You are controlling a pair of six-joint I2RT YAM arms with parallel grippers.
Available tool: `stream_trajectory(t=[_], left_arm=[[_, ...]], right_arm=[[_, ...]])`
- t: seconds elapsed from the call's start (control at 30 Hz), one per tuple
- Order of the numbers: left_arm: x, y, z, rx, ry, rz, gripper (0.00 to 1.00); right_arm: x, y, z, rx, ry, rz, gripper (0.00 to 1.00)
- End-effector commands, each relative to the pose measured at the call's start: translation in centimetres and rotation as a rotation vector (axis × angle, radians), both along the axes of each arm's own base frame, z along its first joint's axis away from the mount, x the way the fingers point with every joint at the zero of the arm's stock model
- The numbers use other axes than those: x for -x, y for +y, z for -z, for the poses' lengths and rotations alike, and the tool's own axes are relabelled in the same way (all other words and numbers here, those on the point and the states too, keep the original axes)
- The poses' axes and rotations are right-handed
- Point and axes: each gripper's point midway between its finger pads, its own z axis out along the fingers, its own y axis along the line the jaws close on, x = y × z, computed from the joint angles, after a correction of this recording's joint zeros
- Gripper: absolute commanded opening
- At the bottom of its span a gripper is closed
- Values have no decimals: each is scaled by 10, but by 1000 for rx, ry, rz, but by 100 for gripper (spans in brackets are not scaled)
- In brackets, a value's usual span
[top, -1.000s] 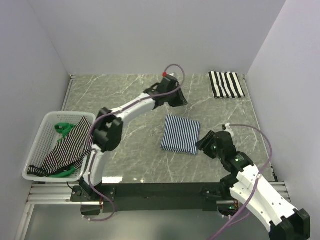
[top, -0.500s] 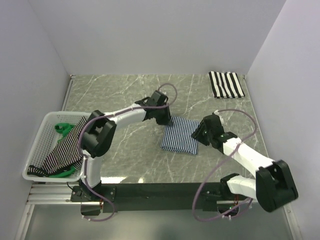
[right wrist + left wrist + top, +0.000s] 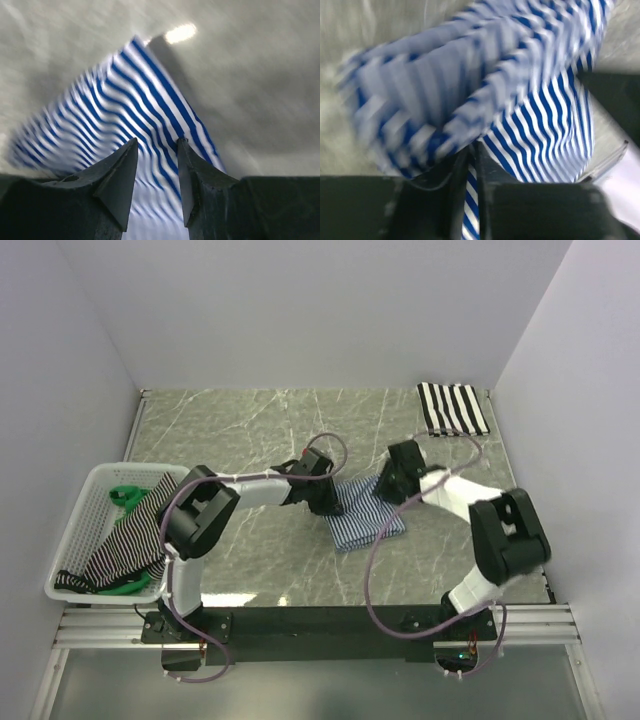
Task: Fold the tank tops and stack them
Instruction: Fold the tank top
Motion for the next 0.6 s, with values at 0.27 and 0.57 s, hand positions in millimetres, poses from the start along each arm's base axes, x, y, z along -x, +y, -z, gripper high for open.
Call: stream_trajectory(t=[0.27,0.57], left_arm=[[8,0,-80,182,-108,-278,38],[-34,21,-115,114,-229,-210,36]], right_arm=[[-124,115,-49,-129,-107,-487,45],[-125,71,-135,-29,-251,-247,47]])
